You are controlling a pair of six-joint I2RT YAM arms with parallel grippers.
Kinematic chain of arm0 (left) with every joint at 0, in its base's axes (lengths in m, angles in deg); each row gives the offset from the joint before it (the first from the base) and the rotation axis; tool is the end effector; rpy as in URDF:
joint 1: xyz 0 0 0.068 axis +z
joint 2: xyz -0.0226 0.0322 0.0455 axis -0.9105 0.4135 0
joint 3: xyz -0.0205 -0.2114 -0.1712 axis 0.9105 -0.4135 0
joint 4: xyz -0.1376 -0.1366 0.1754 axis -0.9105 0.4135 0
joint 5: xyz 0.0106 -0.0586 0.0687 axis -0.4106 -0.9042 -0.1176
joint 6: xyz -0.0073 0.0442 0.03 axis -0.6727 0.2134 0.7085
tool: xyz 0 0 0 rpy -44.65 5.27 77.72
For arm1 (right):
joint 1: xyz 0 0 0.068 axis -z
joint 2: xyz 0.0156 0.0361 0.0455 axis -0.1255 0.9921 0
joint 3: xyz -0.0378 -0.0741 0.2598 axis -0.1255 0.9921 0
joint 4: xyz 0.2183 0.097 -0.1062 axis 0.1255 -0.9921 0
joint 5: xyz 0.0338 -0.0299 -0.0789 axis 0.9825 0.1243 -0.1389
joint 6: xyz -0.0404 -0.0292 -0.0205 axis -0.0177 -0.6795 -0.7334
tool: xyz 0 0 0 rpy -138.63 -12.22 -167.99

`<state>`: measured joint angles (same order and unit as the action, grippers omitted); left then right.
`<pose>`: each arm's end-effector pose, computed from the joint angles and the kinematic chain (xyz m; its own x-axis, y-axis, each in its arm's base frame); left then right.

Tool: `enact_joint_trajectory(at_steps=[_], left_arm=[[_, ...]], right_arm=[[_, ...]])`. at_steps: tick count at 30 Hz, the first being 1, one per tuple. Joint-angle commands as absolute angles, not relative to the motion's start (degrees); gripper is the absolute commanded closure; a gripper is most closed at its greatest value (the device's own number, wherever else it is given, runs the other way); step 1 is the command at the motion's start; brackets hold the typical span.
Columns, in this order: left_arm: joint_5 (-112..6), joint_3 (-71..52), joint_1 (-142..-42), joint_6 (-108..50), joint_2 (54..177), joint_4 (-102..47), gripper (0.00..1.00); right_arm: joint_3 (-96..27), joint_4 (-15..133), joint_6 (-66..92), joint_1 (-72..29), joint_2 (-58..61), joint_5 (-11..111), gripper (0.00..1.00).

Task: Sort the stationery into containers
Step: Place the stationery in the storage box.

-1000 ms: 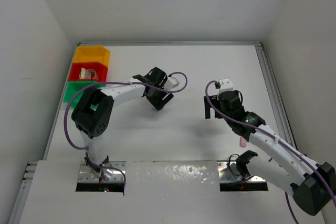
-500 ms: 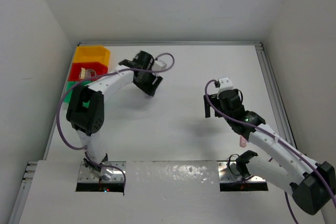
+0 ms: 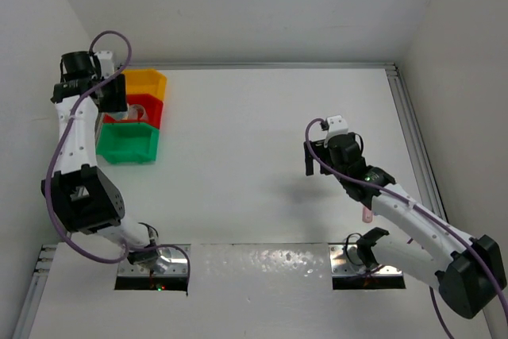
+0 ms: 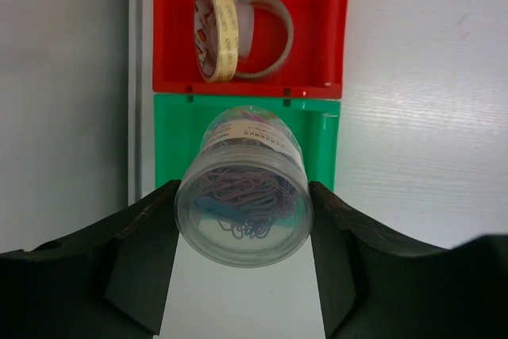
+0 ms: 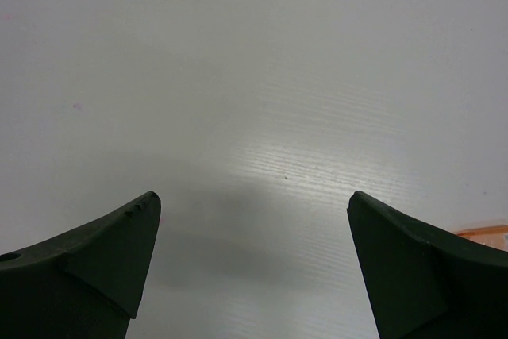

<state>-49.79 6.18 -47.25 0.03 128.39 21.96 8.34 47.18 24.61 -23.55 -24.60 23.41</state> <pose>0.3140 0.1006 0.3567 -0.7426 0.0625 -0.6668 -0.0370 0.9903 0.1340 0.1840 0.0962 0.2312 -0.5430 0.0221 -0.8394 -0.0904 0.9923 0.0846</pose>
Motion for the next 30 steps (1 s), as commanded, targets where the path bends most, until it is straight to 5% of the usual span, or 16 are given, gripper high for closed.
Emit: enact_joint_trajectory(at_steps=[1, 30], left_arm=[[-54.06, 3.84, -45.1, 1.99, 130.77, 21.07, 1.0], [-52.49, -11.19, -42.99, 4.11, 139.48, 4.89, 0.98]], right_arm=[[7.98, 50.18, 24.54, -23.11, -23.8, 24.37, 0.01], [10.09, 51.32, 24.89, -22.59, -25.46, 23.14, 0.01]])
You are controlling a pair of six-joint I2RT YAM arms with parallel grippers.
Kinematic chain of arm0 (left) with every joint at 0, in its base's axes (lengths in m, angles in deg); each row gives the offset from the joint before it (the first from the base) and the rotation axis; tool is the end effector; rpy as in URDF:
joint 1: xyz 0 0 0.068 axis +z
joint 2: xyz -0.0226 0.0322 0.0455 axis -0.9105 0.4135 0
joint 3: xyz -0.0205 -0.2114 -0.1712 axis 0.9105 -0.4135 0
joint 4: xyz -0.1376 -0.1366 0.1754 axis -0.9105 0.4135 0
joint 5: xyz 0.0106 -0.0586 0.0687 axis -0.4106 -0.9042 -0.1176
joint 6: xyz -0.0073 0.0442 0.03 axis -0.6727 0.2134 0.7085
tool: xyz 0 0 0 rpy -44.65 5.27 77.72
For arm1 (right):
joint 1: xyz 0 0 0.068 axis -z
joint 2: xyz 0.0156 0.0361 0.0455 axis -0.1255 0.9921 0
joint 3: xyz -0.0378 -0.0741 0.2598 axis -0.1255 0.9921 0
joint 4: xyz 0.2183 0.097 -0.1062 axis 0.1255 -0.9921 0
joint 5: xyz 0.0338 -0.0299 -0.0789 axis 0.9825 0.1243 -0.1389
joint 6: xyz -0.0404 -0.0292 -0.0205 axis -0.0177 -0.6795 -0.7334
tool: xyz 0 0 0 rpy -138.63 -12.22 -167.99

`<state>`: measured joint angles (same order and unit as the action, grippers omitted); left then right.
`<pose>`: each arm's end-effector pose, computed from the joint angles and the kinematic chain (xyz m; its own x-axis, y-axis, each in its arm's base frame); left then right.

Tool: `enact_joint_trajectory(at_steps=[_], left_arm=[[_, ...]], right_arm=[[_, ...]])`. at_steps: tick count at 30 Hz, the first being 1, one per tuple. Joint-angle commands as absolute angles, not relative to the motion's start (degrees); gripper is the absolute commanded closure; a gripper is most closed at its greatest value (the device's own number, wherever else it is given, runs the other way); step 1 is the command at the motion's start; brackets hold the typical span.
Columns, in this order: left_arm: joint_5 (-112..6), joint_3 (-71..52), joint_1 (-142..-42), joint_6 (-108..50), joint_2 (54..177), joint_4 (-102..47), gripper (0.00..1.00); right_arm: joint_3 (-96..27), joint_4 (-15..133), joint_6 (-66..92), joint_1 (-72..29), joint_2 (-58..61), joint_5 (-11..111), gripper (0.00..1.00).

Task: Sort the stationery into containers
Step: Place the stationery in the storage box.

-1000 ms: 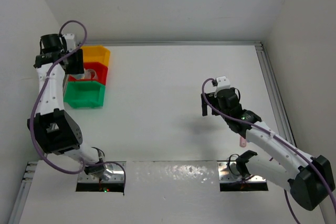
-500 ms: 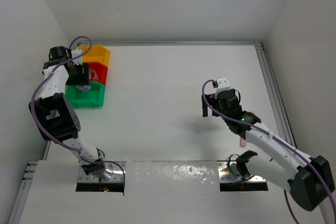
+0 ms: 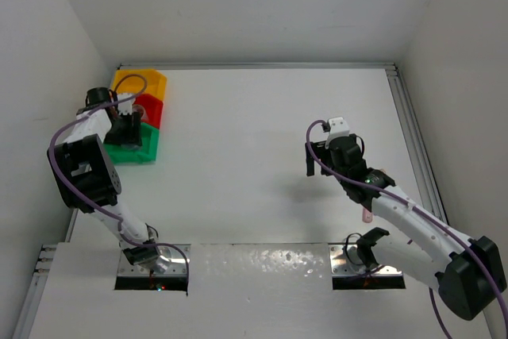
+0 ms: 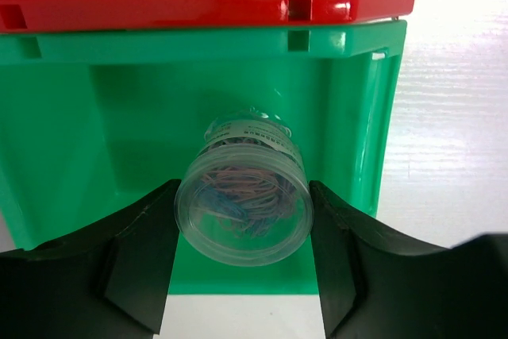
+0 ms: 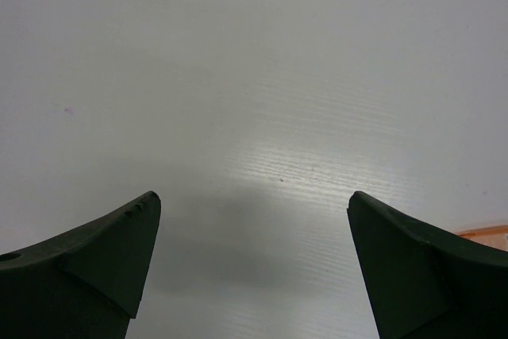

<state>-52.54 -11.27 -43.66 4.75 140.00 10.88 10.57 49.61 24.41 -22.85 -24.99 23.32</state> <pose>0.3290 0.1270 0.2079 -0.9003 0.0346 -0.4339 0.0207 0.9991 0.0366 0.1833 0.0928 0.2232 -0.5345 0.0296 -0.8446 -0.0797 0.9932 0.0853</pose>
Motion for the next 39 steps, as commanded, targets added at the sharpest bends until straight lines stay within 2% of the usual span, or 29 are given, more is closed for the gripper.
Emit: enact_joint_trajectory(at_steps=[1, 8, 9, 11, 16, 19, 21, 29, 34, 35, 36, 37, 38, 39], left_arm=[[-52.75, -11.62, -43.08, 3.76, 139.65, 4.36, 0.95], [-52.22, -15.49, -43.69, 1.83, 138.69, -1.61, 0.67], [-52.4, -15.67, -43.78, 1.74, 138.69, -1.71, 0.6], [-52.31, -15.58, -43.52, 1.47, 138.6, -1.71, 0.51], [-52.66, -13.74, -43.52, 0.59, 137.46, 0.21, 0.42], [-52.92, -12.16, -43.6, 0.24, 135.8, 1.02, 0.26], [-52.92, -11.45, -43.78, 0.24, 134.65, 1.1, 0.22], [-52.58, -5.23, -43.51, -1.42, 131.05, 5.06, 0.21], [-54.15, 5.23, -44.22, -8.61, 127.44, 5.5, 0.22], [-55.03, 6.55, -44.74, -9.16, 127.61, 6.63, 0.22], [-55.47, 8.48, -46.05, -9.34, 127.79, 7.51, 0.23], [-56.08, 9.11, -46.76, -9.51, 127.88, 8.48, 0.23], [-56.79, 9.46, -47.29, -9.51, 127.79, 10.31, 0.23], [-56.97, 9.38, -48.08, -9.43, 127.35, 11.55, 0.23]], right_arm=[[9.92, 51.15, 24.89, -22.59, -25.29, 23.14, 0.01], [9.83, 49.92, 25.15, -22.32, -25.73, 22.97, 0.01], [9.74, 49.31, 25.15, -22.32, -25.64, 22.88, 0.01], [9.65, 48.78, 25.42, -22.32, -25.55, 22.62, 0.01], [8.95, 47.9, 26.03, -22.23, -25.64, 22.61, 0.01], [7.98, 46.58, 26.3, -22.23, -25.46, 22.26, 0.01], [7.19, 45.79, 26.38, -22.23, -25.2, 22.26, 0.01], [2.72, 41.23, 28.04, -21.1, -25.55, 20.69, 0.01], [-7.91, 25.16, 33.14, -12.06, -16.35, 24.46, 0.01], [-9.49, 20.0, 34.72, -10.73, -12.58, 23.68, 0.05], [-10.46, 18.56, 35.69, -9.42, -12.02, 22.37, 0.21], [-9.95, 18.11, 38.05, -6.88, -12.54, 21.74, 0.66], [-8.29, 19.93, 39.47, -5.55, -14.02, 21.21, 0.84], [-4.45, 21.51, 41.92, -2.23, -19.0, 21.47, 0.9]])
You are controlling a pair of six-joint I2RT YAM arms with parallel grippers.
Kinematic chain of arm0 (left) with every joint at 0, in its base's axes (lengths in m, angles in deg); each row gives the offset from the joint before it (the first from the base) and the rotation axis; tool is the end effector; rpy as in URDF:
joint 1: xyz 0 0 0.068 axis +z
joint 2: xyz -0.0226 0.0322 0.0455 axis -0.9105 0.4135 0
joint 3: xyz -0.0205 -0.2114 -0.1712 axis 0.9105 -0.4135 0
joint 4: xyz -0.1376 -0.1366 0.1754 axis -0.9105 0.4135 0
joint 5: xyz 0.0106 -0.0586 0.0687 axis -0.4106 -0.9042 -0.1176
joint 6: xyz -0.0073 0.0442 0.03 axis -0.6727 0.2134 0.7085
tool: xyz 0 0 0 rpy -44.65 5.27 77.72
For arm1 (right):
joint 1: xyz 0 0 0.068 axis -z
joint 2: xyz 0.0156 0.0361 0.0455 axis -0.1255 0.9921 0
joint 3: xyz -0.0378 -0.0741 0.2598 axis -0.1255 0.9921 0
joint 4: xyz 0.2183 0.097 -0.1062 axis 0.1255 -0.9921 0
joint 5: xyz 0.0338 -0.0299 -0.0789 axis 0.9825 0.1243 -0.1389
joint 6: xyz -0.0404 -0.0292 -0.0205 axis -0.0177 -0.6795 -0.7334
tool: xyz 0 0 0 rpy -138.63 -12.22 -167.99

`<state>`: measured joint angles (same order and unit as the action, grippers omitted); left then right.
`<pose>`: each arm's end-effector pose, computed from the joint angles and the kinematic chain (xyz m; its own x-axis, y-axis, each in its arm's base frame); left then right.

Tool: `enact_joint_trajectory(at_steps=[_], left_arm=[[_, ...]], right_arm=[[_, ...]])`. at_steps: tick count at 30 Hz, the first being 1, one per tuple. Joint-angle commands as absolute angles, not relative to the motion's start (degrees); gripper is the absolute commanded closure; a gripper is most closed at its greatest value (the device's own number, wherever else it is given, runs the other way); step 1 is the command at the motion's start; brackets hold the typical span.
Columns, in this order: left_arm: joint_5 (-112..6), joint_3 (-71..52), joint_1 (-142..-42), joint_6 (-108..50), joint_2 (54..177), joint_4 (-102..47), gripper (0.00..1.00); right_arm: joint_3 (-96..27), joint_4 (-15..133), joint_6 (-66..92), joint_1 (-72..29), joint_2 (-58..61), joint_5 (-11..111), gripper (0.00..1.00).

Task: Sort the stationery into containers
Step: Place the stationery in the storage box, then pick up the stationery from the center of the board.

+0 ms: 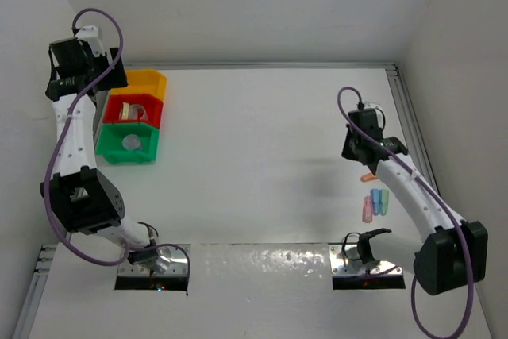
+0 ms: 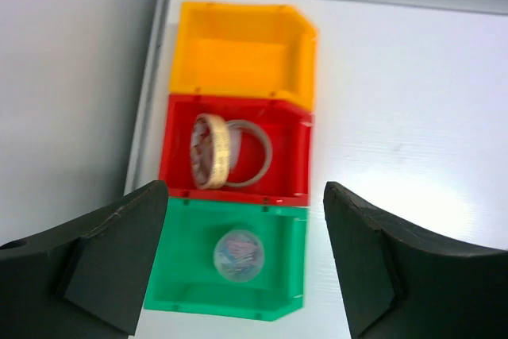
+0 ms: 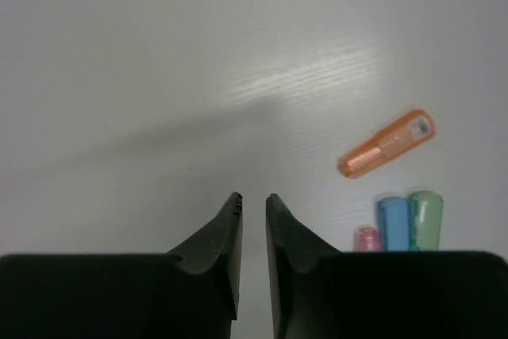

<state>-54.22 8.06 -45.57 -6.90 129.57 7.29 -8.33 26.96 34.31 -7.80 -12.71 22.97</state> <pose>0.3335 0.1151 0.3825 -0.5265 -0.0064 -0.8501 -0.1113 0.9919 0.0615 0.2329 0.0503 0.2572 -0.6721 0.2782 -0.6862 0.3117 0.9469 0.0786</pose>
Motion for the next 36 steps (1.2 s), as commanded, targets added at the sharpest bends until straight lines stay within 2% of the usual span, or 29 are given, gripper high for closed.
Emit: enact_joint_trajectory(at_steps=[1, 3, 4, 6, 10, 17, 26, 31, 36], left_arm=[[-56.97, 9.12, -48.52, -9.51, 127.35, 11.82, 0.23], [-56.27, 8.24, -48.79, -9.95, 126.65, 12.35, 0.23], [-55.83, 7.8, -48.7, -10.65, 126.47, 12.44, 0.23], [-55.91, 7.36, -48.79, -10.66, 126.21, 12.53, 0.23], [-56.44, 7.53, -48.97, -9.43, 125.94, 13.76, 0.23], [-56.09, 9.37, -49.05, -8.28, 127.87, 15.96, 0.23], [-56.35, 10.96, -48.61, -8.2, 132.09, 16.92, 0.23], [-56.88, 10.87, -47.39, -8.64, 132.62, 17.01, 0.23], [-56.35, 10.52, -46.33, -8.72, 132.62, 17.19, 0.23]], right_arm=[[-2.32, 23.18, 43.42, -0.63, -21.66, 21.56, 0.82], [3.55, 26.79, 47.37, 3.15, -27.45, 20.95, 0.29], [4.72, 27.67, 48.35, 6.82, -28.27, 20.95, 0.15], [6.22, 27.95, 51.59, 10.88, -27.58, 21.56, 0.08], [6.31, 30.49, 54.59, 18.18, -22.32, 25.6, 0.08], [4.37, 29.78, 53.29, 21.71, -14.13, 20.68, 0.27], [0.43, 35.94, 46.17, 22.33, -5.08, 25.69, 0.3], [-2.3, 36.3, 44.93, 22.24, 2.47, 27.27, 0.45], [-4.14, 35.59, 45.98, 22.24, 7.93, 26.49, 0.41]])
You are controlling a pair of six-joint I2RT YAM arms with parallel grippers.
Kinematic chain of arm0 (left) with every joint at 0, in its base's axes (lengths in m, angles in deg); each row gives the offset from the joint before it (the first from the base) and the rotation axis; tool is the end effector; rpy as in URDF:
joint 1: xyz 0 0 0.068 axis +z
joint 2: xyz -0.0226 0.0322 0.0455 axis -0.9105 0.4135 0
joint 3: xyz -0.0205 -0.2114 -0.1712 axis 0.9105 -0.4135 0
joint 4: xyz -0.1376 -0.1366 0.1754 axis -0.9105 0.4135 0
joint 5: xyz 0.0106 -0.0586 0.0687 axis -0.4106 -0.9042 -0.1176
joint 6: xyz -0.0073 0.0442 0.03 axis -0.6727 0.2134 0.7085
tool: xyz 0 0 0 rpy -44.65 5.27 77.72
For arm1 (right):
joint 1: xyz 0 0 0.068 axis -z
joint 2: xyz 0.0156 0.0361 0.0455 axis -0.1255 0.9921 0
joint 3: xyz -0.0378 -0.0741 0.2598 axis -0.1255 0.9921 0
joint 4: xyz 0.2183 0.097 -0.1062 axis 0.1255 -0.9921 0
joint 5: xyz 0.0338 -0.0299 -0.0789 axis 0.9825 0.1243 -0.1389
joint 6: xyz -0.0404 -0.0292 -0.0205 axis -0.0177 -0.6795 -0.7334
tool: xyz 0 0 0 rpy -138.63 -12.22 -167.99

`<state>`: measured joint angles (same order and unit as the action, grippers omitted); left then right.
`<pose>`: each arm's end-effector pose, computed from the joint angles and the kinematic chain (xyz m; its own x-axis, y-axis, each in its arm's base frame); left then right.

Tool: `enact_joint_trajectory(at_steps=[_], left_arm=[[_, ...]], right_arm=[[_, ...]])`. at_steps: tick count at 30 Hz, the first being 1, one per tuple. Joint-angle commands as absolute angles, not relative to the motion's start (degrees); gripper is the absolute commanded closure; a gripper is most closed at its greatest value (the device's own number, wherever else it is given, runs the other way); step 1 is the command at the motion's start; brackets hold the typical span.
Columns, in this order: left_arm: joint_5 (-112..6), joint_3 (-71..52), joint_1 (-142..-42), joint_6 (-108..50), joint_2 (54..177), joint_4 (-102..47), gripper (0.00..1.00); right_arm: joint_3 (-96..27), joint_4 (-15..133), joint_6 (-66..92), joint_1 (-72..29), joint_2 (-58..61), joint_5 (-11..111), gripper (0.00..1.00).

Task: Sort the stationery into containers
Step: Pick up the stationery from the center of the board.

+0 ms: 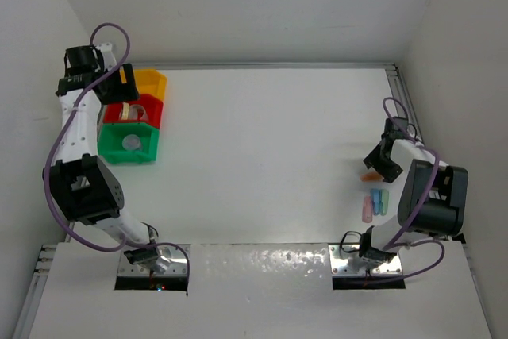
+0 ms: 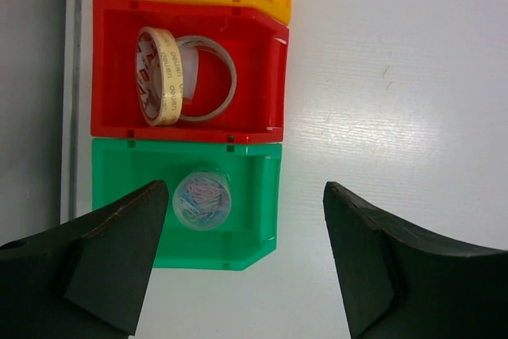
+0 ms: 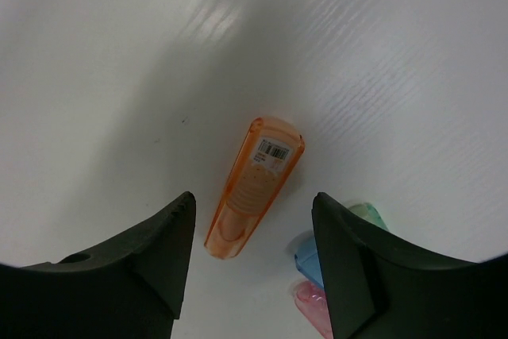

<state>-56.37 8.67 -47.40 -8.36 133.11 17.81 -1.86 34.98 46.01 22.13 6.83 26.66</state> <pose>0.3403 0.1041 0.3499 -0.6953 -0.0722 -0.7151 -0.0636 0.9972 -0.0389 0.2524 -0.0771 0.1510 -0.4692 0.7614 -0.4473 0.8375 0.5443 0.0481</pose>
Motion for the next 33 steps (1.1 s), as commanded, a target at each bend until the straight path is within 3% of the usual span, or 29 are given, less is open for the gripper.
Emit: enact_joint_trajectory(at_steps=[1, 7, 10, 13, 15, 19, 25, 29, 33], left_arm=[[-56.27, 10.52, -46.15, -8.72, 132.62, 17.28, 0.23], [-56.53, 11.13, -45.45, -8.9, 132.54, 17.37, 0.23], [-56.53, 11.4, -45.27, -8.9, 132.27, 17.45, 0.23], [-56.35, 11.49, -45.27, -8.9, 132.1, 17.45, 0.23], [-56.35, 11.57, -45.19, -8.99, 132.01, 17.45, 0.23], [-58.1, 11.92, -45.27, -8.55, 131.57, 17.98, 0.23], [-67.41, 13.59, -47.72, -5.39, 132.18, 20.08, 0.27], [-72.93, 17.1, -52.11, -3.72, 133.5, 22.37, 0.29], [-78.49, 20.1, -57.56, -2.75, 134.56, 24.48, 0.29]], right_arm=[[-4.32, 35.59, 46.16, 22.24, 8.37, 26.4, 0.4], [-3.97, 36.73, 46.51, 22.15, 11.01, 24.82, 0.4], [-3.62, 38.49, 45.9, 22.15, 12.59, 23.68, 0.47], [-4.23, 39.19, 44.58, 22.15, 14.0, 23.84, 0.6], [-3.88, 40.07, 43.97, 22.06, 14.18, 23.93, 0.77], [-3.09, 42.71, 39.15, 20.23, 12.6, 24.55, 0.99], [-3.18, 48.85, 26.49, 9.27, 6.45, 24.02, 1.0], [-0.29, 63.39, 21.21, -1.29, -3.37, 31.47, 1.0], [-0.09, 75.65, 18.4, -15.59, -4.72, 37.46, 1.0]])
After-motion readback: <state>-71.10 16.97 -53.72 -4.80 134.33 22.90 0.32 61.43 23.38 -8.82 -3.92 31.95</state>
